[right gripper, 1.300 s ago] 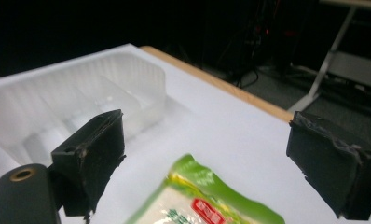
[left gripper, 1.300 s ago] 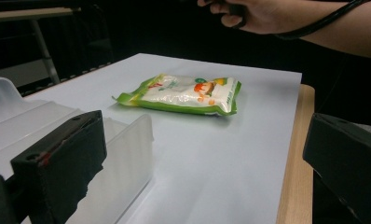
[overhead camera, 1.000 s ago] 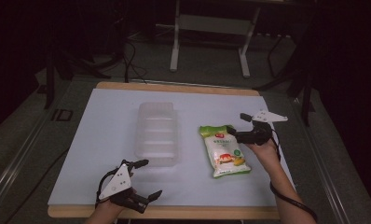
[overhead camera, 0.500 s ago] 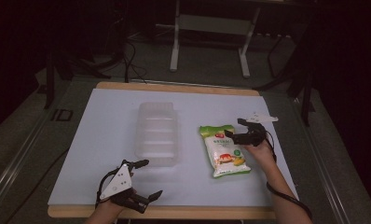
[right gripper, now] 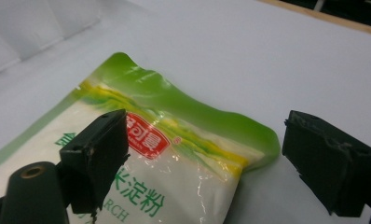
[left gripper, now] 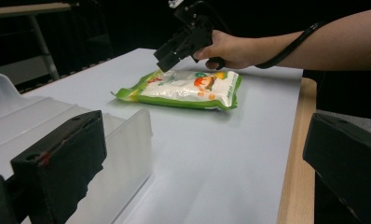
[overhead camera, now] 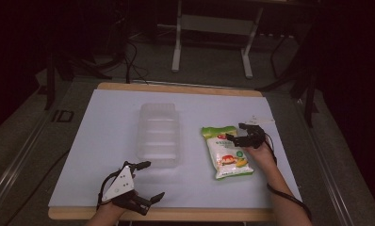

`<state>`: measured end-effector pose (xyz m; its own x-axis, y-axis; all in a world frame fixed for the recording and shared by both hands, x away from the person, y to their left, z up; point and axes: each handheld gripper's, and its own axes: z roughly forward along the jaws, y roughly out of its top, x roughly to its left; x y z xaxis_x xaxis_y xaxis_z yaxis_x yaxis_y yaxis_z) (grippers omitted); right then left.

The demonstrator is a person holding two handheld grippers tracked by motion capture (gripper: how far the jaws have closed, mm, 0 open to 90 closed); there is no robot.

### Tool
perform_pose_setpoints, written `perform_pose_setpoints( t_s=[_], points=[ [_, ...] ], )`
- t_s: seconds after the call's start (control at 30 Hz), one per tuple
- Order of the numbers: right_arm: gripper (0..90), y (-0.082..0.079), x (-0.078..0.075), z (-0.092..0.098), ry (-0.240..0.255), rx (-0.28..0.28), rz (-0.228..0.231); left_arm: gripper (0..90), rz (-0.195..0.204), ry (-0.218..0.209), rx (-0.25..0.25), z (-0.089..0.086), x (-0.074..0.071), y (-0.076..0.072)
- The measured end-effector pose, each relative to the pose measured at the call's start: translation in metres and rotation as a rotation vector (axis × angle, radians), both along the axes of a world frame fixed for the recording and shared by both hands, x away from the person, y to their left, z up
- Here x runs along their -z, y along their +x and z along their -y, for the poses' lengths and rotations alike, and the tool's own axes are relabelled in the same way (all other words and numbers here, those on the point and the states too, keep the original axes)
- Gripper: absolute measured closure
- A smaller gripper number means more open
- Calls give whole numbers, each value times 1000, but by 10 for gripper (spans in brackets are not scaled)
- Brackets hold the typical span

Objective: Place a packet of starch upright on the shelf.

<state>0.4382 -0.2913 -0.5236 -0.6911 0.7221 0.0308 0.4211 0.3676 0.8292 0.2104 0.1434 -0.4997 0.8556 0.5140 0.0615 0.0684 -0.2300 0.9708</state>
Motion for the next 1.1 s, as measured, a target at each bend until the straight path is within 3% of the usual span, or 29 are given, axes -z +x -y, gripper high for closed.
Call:
perform_pose_setpoints(
  t_s=[0.33,0.47,0.7,1.1],
  points=[
    [124,6,13,-2,-19,20,-52,0,3,8,-3,1,0,-1],
    [118,8,14,-2,-12,16,-71,0,-3,6,0,1,1,0],
    [125,8,14,-9,-55,6,-80,0,-2,7,1,1,1,0],
    [179,3,11,-14,-84,43,-103,0,1,12,3,3,1,0]
  ],
)
